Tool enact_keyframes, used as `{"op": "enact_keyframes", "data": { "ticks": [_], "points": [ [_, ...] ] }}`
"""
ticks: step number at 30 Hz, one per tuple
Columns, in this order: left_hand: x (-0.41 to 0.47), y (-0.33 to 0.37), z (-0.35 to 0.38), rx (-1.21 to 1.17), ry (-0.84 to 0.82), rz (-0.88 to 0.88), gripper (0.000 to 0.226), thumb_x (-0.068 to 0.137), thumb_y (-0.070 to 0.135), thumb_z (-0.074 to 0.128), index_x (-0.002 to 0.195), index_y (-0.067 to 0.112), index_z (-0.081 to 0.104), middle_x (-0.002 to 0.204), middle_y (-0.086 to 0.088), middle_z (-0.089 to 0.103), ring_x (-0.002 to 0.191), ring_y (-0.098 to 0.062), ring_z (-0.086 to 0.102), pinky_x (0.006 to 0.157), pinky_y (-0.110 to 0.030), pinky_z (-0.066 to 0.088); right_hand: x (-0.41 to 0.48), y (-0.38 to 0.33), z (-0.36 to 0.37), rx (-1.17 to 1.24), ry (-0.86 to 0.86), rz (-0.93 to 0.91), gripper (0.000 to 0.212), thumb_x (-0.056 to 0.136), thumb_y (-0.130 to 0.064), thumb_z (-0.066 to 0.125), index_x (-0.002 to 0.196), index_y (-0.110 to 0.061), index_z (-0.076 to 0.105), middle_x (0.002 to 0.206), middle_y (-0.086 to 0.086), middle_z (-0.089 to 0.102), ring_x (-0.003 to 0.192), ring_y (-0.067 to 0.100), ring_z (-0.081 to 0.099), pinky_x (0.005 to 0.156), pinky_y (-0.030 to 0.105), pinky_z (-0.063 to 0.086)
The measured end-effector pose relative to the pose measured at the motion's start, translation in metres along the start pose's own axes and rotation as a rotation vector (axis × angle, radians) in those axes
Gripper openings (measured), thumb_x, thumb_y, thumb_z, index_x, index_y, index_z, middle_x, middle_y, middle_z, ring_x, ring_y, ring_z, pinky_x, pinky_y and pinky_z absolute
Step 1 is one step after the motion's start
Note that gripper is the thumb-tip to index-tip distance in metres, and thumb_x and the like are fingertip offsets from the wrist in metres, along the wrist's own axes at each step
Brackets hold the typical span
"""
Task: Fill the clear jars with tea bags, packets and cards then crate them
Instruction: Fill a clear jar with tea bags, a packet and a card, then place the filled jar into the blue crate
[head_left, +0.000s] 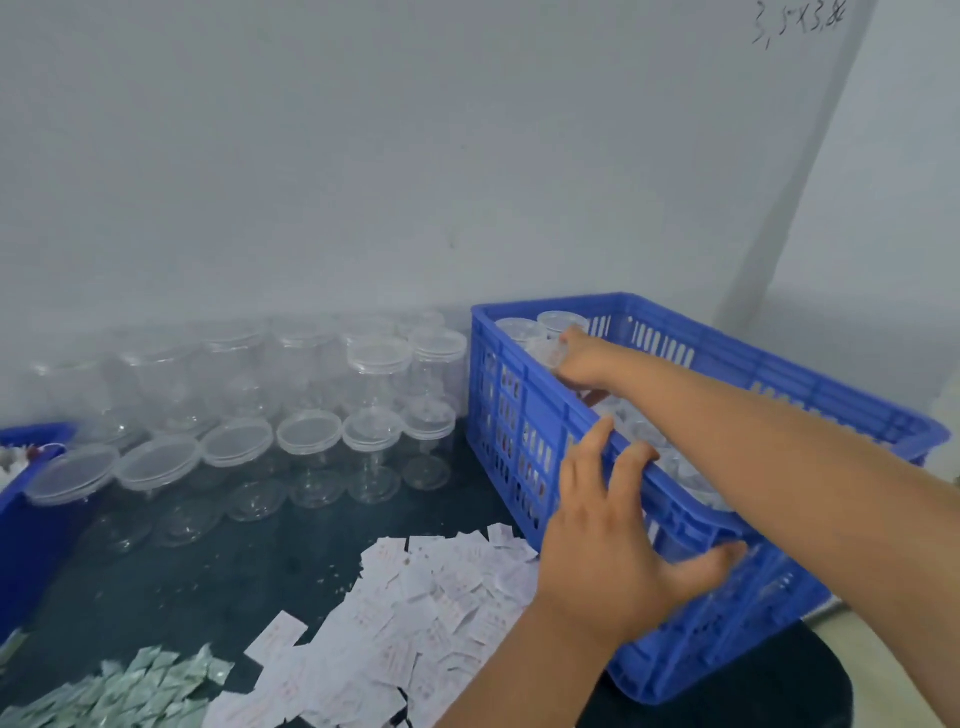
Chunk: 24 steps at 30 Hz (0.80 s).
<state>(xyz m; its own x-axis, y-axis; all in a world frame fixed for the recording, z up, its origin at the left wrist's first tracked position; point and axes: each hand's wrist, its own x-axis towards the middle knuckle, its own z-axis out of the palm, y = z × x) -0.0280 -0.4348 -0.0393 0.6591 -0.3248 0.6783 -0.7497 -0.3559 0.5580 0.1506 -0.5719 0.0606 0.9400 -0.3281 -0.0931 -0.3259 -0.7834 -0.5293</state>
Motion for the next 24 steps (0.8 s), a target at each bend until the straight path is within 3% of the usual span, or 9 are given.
{"op": "enact_keyframes", "data": {
  "ticks": [5, 8, 10, 12, 14, 17, 19, 21, 24],
  "points": [
    [0.001, -0.004, 0.005, 0.028, 0.015, 0.002, 0.084, 0.072, 0.087, 0.064, 0.136, 0.037, 0.042, 0.167, 0.013, 0.014, 0.147, -0.016, 0.036, 0.075, -0.038, 0.061, 0.011, 0.015, 0.003, 0.196, -0.044, 0.002, 0.103, 0.09, -0.019, 0.084, 0.168, -0.029, 0.017, 0.114, 0.005, 0.064, 0.083, 0.017, 0.07, 0.059, 0.027, 0.058],
    [0.001, -0.006, 0.007, 0.027, 0.02, 0.009, 0.084, 0.073, 0.087, 0.064, 0.136, 0.036, 0.043, 0.168, 0.011, 0.015, 0.147, -0.017, 0.036, 0.075, -0.039, 0.061, 0.015, 0.022, 0.006, 0.026, 0.02, -0.074, 0.101, 0.09, -0.023, 0.083, 0.169, -0.022, 0.02, 0.136, 0.006, 0.06, 0.098, 0.021, 0.064, 0.062, 0.027, 0.051],
    [0.0, -0.005, 0.006, 0.023, 0.009, 0.007, 0.085, 0.073, 0.086, 0.064, 0.137, 0.035, 0.043, 0.168, 0.01, 0.015, 0.149, -0.017, 0.035, 0.077, -0.04, 0.061, 0.017, 0.024, 0.006, -0.133, 0.034, -0.106, 0.104, 0.092, -0.027, 0.081, 0.17, -0.019, 0.012, 0.153, 0.015, 0.054, 0.109, 0.026, 0.057, 0.08, 0.034, 0.051],
    [0.0, -0.005, 0.005, 0.016, 0.007, 0.009, 0.085, 0.073, 0.086, 0.065, 0.137, 0.034, 0.044, 0.168, 0.009, 0.015, 0.149, -0.018, 0.034, 0.08, -0.041, 0.061, 0.013, 0.021, -0.001, -0.175, -0.026, -0.084, 0.117, 0.093, -0.033, 0.081, 0.171, -0.022, -0.006, 0.156, 0.019, 0.052, 0.121, 0.033, 0.062, 0.101, 0.045, 0.054],
    [0.001, -0.004, 0.004, 0.012, 0.002, 0.01, 0.084, 0.073, 0.084, 0.067, 0.136, 0.033, 0.044, 0.168, 0.009, 0.016, 0.148, -0.019, 0.035, 0.082, -0.041, 0.06, 0.002, 0.013, -0.014, -0.264, -0.046, -0.082, 0.12, 0.095, -0.039, 0.08, 0.17, -0.022, -0.012, 0.16, 0.022, 0.047, 0.13, 0.039, 0.062, 0.11, 0.051, 0.052],
    [0.0, -0.005, 0.004, 0.003, -0.018, -0.007, 0.084, 0.074, 0.084, 0.067, 0.136, 0.034, 0.041, 0.168, 0.01, 0.013, 0.146, -0.02, 0.036, 0.082, -0.042, 0.06, -0.029, -0.008, -0.04, -0.506, 0.049, -0.129, 0.105, 0.095, -0.048, 0.077, 0.172, -0.02, 0.012, 0.17, 0.021, 0.031, 0.148, 0.039, 0.046, 0.118, 0.048, 0.043],
    [-0.001, -0.007, 0.004, 0.001, -0.017, -0.011, 0.084, 0.073, 0.085, 0.066, 0.136, 0.034, 0.04, 0.167, 0.011, 0.013, 0.146, -0.021, 0.037, 0.081, -0.044, 0.061, -0.061, -0.027, -0.054, -0.566, 0.108, -0.191, 0.079, 0.098, -0.051, 0.072, 0.163, -0.018, 0.04, 0.162, 0.017, 0.044, 0.142, 0.036, 0.051, 0.115, 0.044, 0.045],
    [-0.002, -0.005, 0.002, 0.014, -0.032, -0.03, 0.087, 0.072, 0.085, 0.065, 0.137, 0.034, 0.039, 0.167, 0.01, 0.013, 0.146, -0.022, 0.036, 0.084, -0.046, 0.061, -0.095, -0.042, -0.058, -0.483, 0.178, -0.282, 0.062, 0.1, -0.053, 0.068, 0.151, -0.019, 0.056, 0.15, 0.009, 0.059, 0.134, 0.031, 0.058, 0.109, 0.039, 0.047],
    [0.001, 0.006, -0.011, 0.025, -0.152, -0.1, 0.093, 0.075, 0.076, 0.072, 0.149, 0.033, 0.034, 0.168, 0.008, 0.01, 0.154, -0.018, 0.025, 0.101, -0.044, 0.054, -0.153, -0.061, -0.038, -0.238, 0.216, -0.451, 0.049, 0.096, -0.061, 0.068, 0.134, -0.03, 0.066, 0.126, -0.008, 0.069, 0.115, 0.017, 0.065, 0.094, 0.035, 0.047]
  ]
}}
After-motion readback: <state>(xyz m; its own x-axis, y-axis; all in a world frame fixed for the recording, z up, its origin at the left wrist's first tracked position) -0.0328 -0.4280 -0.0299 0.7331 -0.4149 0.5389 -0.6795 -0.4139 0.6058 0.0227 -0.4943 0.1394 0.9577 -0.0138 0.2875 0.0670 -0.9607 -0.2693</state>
